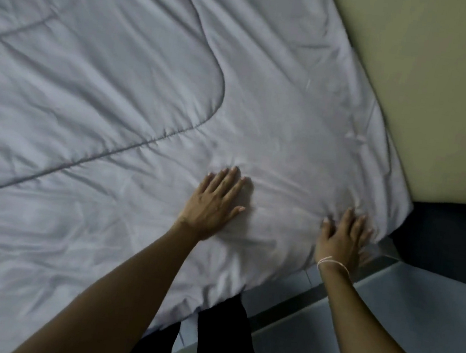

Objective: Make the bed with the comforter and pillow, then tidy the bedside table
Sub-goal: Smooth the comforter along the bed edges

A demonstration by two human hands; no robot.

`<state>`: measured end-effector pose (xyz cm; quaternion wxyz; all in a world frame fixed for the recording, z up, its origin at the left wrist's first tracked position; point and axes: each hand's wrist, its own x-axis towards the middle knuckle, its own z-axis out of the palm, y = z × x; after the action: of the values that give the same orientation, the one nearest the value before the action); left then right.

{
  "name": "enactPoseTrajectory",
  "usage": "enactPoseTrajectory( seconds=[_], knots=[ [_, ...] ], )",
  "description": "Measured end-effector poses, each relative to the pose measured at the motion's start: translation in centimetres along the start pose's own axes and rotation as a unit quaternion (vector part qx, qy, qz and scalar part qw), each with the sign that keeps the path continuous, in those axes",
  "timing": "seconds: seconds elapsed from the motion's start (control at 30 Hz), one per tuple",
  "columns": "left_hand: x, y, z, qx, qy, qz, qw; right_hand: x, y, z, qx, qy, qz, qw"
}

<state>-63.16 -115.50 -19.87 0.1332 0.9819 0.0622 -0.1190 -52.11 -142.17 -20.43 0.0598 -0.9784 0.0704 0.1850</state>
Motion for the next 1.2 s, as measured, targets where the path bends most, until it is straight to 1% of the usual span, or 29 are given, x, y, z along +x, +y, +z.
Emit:
enactPoseTrajectory(
  seconds=[0.2,0.37,0.5,0.6,0.7,0.83,0.97,1.07,1.1,1.2],
  knots=[
    [-6.3,-2.0,-8.3,-0.027,-0.016,-0.086,0.996,-9.0,-7.3,-3.2,-0.026,-0.067,-0.077,0.994],
    [-13.7,-4.6,-16.7,-0.066,0.008,-0.179,0.982,-16.8,-13.2,-9.0,-0.076,-0.075,-0.189,0.976],
    [-19.8,-6.1,-23.8,-0.071,0.059,-0.240,0.966,-21.3,-17.8,-13.4,-0.075,-0.063,-0.272,0.957],
    [-23.4,-7.8,-26.5,-0.070,0.090,-0.284,0.952,-22.9,-20.7,-15.3,-0.074,-0.073,-0.321,0.941],
    [-26.8,-8.9,-28.2,-0.068,0.127,-0.343,0.928,-23.9,-23.4,-16.8,-0.083,-0.079,-0.370,0.922],
    [-31.1,-8.4,-28.7,-0.082,0.171,-0.413,0.891,-24.5,-26.2,-17.8,-0.110,-0.069,-0.449,0.884],
    [-35.3,-7.7,-27.1,-0.093,0.179,-0.485,0.851,-26.3,-29.4,-17.1,-0.134,-0.080,-0.512,0.845],
    [-38.2,-7.4,-25.7,-0.096,0.177,-0.527,0.826,-28.8,-31.9,-16.2,-0.138,-0.091,-0.553,0.817],
    [-39.7,-7.2,-25.2,-0.099,0.178,-0.546,0.813,-30.3,-32.7,-15.6,-0.143,-0.100,-0.571,0.802],
    [-42.1,-7.5,-24.7,-0.102,0.183,-0.570,0.794,-33.3,-34.0,-14.5,-0.148,-0.112,-0.598,0.780]
  ],
)
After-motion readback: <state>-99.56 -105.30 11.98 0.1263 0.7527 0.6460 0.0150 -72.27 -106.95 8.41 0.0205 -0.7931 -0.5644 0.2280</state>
